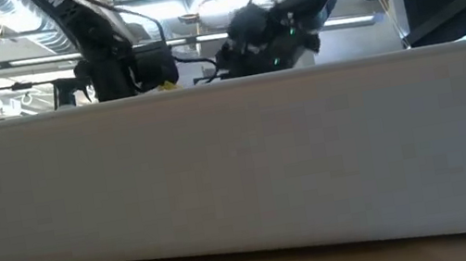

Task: Sort silverware
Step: Put the purple knife into the white silverware tray

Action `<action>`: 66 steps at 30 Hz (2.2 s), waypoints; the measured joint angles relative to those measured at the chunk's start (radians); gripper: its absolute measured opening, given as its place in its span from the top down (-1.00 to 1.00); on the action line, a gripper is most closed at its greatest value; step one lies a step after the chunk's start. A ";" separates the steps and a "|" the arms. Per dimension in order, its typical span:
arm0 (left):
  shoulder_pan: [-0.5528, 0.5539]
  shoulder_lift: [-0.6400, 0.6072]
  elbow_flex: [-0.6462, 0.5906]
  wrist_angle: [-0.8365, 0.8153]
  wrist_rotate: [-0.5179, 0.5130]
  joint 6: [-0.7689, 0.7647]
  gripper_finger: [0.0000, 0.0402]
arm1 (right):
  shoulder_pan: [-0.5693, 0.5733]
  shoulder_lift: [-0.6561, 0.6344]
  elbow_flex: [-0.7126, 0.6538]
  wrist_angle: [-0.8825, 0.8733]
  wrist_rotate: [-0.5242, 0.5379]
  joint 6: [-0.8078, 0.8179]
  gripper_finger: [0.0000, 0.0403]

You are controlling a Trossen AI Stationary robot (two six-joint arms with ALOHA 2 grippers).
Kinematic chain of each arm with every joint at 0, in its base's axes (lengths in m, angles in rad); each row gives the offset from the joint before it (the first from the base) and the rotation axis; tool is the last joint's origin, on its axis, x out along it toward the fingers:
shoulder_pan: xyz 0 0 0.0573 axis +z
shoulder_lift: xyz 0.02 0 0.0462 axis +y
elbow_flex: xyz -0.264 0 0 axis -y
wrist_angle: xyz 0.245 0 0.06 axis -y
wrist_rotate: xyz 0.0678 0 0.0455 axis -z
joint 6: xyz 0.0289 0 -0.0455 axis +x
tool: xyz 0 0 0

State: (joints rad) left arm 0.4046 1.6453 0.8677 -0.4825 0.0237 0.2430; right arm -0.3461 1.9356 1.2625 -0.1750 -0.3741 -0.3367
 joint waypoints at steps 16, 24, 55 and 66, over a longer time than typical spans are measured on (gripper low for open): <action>-0.105 -0.224 0.348 -0.424 -0.047 -0.183 1.00 | -0.044 -0.403 0.002 -0.325 0.273 -0.011 -0.09; -0.353 -0.347 0.378 -0.454 0.014 -0.406 1.00 | -0.076 -0.608 0.002 -0.508 0.303 -0.011 -0.09; -1.001 0.110 0.379 -0.159 0.062 -0.638 1.00 | -0.073 -0.635 0.002 -0.747 0.331 -0.036 -0.08; -0.994 0.111 0.356 -0.152 0.053 -0.717 1.00 | -0.073 -0.635 0.002 -0.748 0.330 -0.028 -0.08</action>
State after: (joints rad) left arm -0.5896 1.7565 1.2235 -0.6347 0.0767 -0.4739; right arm -0.4194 1.3006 1.2648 -0.9231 -0.0441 -0.3647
